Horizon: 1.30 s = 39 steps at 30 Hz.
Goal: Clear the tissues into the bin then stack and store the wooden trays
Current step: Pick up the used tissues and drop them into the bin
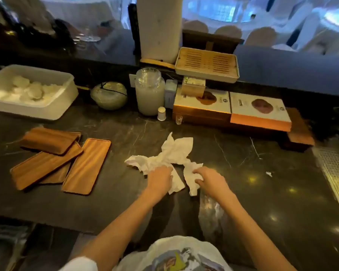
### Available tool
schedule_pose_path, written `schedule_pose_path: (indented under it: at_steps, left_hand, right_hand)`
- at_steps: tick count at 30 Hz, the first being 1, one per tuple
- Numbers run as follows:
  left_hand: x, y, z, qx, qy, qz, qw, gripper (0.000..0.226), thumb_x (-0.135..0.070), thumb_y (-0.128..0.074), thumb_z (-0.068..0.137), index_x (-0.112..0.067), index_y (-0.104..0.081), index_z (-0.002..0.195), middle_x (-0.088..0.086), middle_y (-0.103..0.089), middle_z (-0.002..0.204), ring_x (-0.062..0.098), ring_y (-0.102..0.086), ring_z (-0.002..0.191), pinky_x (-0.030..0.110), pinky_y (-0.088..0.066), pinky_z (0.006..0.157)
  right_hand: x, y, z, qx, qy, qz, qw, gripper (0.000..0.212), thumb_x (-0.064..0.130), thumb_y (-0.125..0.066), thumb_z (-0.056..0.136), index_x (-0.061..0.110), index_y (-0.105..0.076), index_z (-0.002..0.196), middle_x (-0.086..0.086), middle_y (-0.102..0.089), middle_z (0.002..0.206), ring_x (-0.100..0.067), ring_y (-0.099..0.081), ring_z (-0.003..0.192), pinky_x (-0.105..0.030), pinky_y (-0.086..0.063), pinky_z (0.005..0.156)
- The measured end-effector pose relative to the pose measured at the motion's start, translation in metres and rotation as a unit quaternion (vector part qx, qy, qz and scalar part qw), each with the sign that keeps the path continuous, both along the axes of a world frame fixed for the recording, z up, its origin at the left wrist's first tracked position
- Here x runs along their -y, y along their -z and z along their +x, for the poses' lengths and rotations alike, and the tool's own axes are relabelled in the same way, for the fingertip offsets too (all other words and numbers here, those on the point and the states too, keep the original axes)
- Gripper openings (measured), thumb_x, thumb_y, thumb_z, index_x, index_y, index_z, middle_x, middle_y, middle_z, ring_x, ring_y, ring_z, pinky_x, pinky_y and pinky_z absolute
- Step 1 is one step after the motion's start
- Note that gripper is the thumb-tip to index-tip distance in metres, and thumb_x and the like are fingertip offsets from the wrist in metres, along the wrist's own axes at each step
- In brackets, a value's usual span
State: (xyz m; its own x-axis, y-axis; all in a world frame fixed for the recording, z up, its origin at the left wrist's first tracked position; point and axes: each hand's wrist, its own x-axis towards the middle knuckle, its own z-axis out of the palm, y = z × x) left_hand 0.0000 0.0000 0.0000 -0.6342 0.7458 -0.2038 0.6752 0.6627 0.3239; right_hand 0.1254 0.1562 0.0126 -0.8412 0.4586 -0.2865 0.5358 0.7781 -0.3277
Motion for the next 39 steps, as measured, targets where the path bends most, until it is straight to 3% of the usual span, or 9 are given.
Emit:
schedule_pose_path:
  at_steps: [4,10,14,18,24,29,32,36,39]
  left_hand:
    - [-0.022,0.023,0.011,0.017,-0.006,-0.090,0.996,0.040,-0.019,-0.050,0.096,-0.015,-0.045,0.136,0.012,-0.050,0.137,0.031,-0.048,0.125,0.044,-0.047,0.097]
    - [-0.022,0.052,0.018,-0.020,0.020,-0.143,0.989,0.050,-0.017,-0.055,0.093,-0.018,-0.040,0.140,0.011,-0.048,0.132,0.030,-0.048,0.117,0.041,-0.045,0.093]
    - [-0.023,0.058,0.013,-0.012,0.041,-0.099,0.994,0.062,-0.008,-0.055,0.092,-0.017,-0.031,0.148,0.011,-0.053,0.133,0.030,-0.051,0.119,0.041,-0.044,0.099]
    - [-0.014,0.057,0.016,0.015,-0.004,-0.027,1.000,0.035,-0.018,-0.056,0.093,-0.016,-0.054,0.127,0.007,-0.057,0.123,0.026,-0.049,0.115,0.033,-0.037,0.097]
    - [0.000,0.040,0.025,0.113,-0.082,0.146,0.979,0.011,-0.020,-0.061,0.089,-0.021,-0.060,0.100,-0.001,-0.052,0.105,0.013,-0.043,0.097,0.019,-0.035,0.079]
    - [0.014,0.030,0.032,0.149,-0.193,0.229,0.942,0.017,-0.012,-0.054,0.091,-0.028,-0.054,0.096,-0.009,-0.035,0.105,-0.005,-0.045,0.095,0.010,-0.038,0.081]
    - [0.025,0.025,0.039,0.140,-0.203,0.247,0.937,0.019,-0.007,-0.047,0.095,-0.025,-0.052,0.098,-0.010,-0.029,0.114,-0.008,-0.042,0.104,0.012,-0.037,0.092]
    - [0.050,0.018,0.051,0.145,-0.209,0.266,0.930,0.024,0.003,-0.043,0.093,-0.018,-0.055,0.092,-0.004,-0.031,0.131,-0.009,-0.044,0.113,0.007,-0.048,0.085]
    - [0.076,0.021,0.061,0.128,-0.250,0.241,0.929,0.028,0.012,-0.045,0.083,-0.014,-0.055,0.080,0.000,-0.042,0.139,0.005,-0.044,0.127,-0.001,-0.033,0.093]
  right_hand:
    - [-0.015,0.022,-0.024,0.042,-0.091,-0.009,0.995,0.055,0.018,-0.062,0.089,0.024,-0.042,0.140,-0.004,-0.043,0.146,-0.027,-0.044,0.131,-0.042,-0.046,0.102]
    - [-0.015,0.072,-0.011,0.045,-0.110,0.011,0.993,0.053,0.017,-0.059,0.089,0.019,-0.039,0.138,-0.010,-0.050,0.129,-0.030,-0.047,0.121,-0.040,-0.046,0.091]
    - [-0.014,0.085,-0.004,-0.037,-0.092,0.007,0.995,0.042,0.009,-0.057,0.086,0.016,-0.051,0.127,-0.009,-0.057,0.114,-0.028,-0.051,0.111,-0.036,-0.042,0.087]
    - [-0.016,0.088,0.006,-0.090,-0.012,-0.068,0.994,0.023,0.002,-0.057,0.086,0.015,-0.055,0.105,-0.010,-0.059,0.101,-0.028,-0.052,0.100,-0.034,-0.047,0.077]
    - [-0.025,0.065,0.031,-0.182,0.132,-0.267,0.937,0.040,-0.004,-0.051,0.081,0.030,-0.059,0.099,-0.002,-0.052,0.112,-0.007,-0.049,0.100,-0.005,-0.035,0.075]
    - [-0.019,0.049,0.036,-0.174,0.153,-0.343,0.910,0.045,-0.007,-0.042,0.084,0.027,-0.065,0.102,0.001,-0.058,0.123,-0.012,-0.049,0.118,-0.027,-0.043,0.095]
    - [-0.007,0.044,0.030,-0.180,0.186,-0.393,0.882,0.042,-0.003,-0.042,0.087,0.030,-0.068,0.088,0.000,-0.061,0.114,-0.012,-0.057,0.106,-0.020,-0.050,0.076]
    - [0.015,0.048,0.020,-0.173,0.204,-0.431,0.862,0.039,-0.003,-0.036,0.085,0.024,-0.063,0.080,-0.007,-0.060,0.089,-0.015,-0.062,0.065,-0.028,-0.053,0.046]
    - [0.037,0.057,0.014,-0.147,0.205,-0.434,0.865,0.016,0.008,-0.047,0.087,0.015,-0.060,0.084,-0.014,-0.059,0.075,-0.017,-0.056,0.053,-0.023,-0.044,0.041]
